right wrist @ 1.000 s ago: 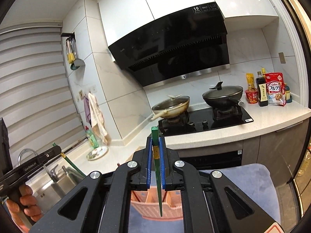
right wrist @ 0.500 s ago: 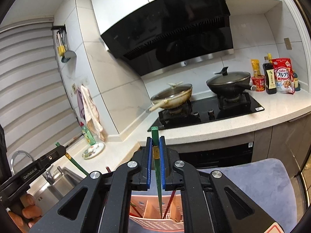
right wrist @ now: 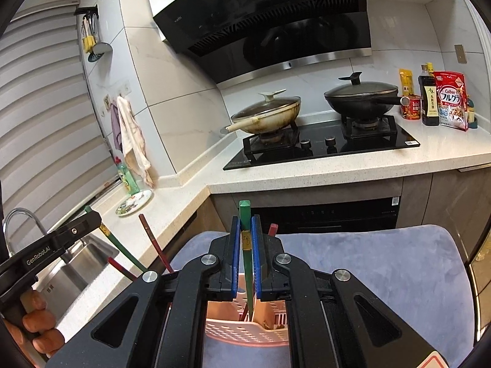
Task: Organize utensils
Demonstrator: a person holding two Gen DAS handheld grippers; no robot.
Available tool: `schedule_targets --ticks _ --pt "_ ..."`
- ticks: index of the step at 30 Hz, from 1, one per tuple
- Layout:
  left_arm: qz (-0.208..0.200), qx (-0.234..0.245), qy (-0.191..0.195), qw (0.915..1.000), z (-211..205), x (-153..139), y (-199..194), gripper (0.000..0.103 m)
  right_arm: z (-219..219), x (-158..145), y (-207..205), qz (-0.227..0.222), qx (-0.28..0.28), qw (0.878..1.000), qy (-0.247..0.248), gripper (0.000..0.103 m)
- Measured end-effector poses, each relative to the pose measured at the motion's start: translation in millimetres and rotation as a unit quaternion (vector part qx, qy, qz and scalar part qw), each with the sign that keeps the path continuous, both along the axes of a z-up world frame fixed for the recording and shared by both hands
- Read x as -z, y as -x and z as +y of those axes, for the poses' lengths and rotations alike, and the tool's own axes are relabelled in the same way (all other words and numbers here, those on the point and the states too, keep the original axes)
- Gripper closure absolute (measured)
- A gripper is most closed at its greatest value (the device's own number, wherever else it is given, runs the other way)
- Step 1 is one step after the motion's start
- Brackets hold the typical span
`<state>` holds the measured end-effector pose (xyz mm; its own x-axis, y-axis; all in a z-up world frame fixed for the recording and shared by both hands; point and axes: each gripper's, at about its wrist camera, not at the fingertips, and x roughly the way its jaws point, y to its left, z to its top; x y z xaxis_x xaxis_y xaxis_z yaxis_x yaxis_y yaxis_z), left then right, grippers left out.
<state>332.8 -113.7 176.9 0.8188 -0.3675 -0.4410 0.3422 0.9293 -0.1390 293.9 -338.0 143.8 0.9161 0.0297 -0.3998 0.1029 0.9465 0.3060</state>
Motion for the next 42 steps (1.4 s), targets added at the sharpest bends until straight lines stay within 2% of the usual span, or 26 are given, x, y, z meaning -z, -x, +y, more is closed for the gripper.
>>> schedule_targets --ticks 3,7,9,17,21,26,28,31,33,35,42 --pt "-0.001 -0.011 -0.001 0.9999 4.7 0.6 3.4 0.069 -1.5 -4.0 4.7 -0.004 0.003 1.000 -0.001 0.089" --pt "-0.005 -0.020 -0.010 0.9997 9.0 -1.9 10.5 0.062 -4.4 -14.4 14.7 -0.014 0.006 1.000 -0.002 0.089" --pt "-0.008 -0.028 -0.016 0.9994 11.6 -4.3 15.4 0.056 -4.3 -20.5 22.0 -0.020 0.008 1.000 0.001 0.084" --pt "-0.020 -0.035 -0.035 0.9986 16.5 -14.3 40.9 0.054 -0.3 -38.7 54.5 -0.032 0.003 0.999 0.010 0.081" --pt "-0.029 -0.037 -0.041 0.9980 20.0 -19.6 57.0 0.045 1.4 -44.7 75.5 -0.038 -0.001 0.999 0.008 0.080" --pt "-0.044 -0.033 -0.053 0.9970 23.0 -23.6 83.2 0.043 9.0 -46.1 105.6 -0.037 -0.011 0.999 0.017 0.080" --pt "-0.049 -0.034 -0.058 0.9965 24.8 -24.1 96.3 0.039 14.2 -44.4 118.5 -0.034 -0.016 0.999 0.023 0.080" --pt "-0.052 -0.030 -0.066 0.9961 28.1 -20.9 114.1 0.036 22.9 -38.8 143.0 -0.030 -0.027 0.999 0.023 0.080" --pt "-0.054 -0.027 -0.072 0.9955 31.5 -16.4 128.2 0.033 28.0 -32.2 161.1 -0.026 -0.036 0.999 0.017 0.072" --pt "-0.056 -0.026 -0.079 0.9949 35.7 -10.4 140.6 0.030 33.3 -22.6 179.4 -0.020 -0.043 0.999 0.015 0.072" --pt "-0.031 -0.021 -0.081 0.9960 57.6 25.1 183.2 0.029 58.6 17.1 228.8 0.023 -0.049 0.997 0.056 0.071"
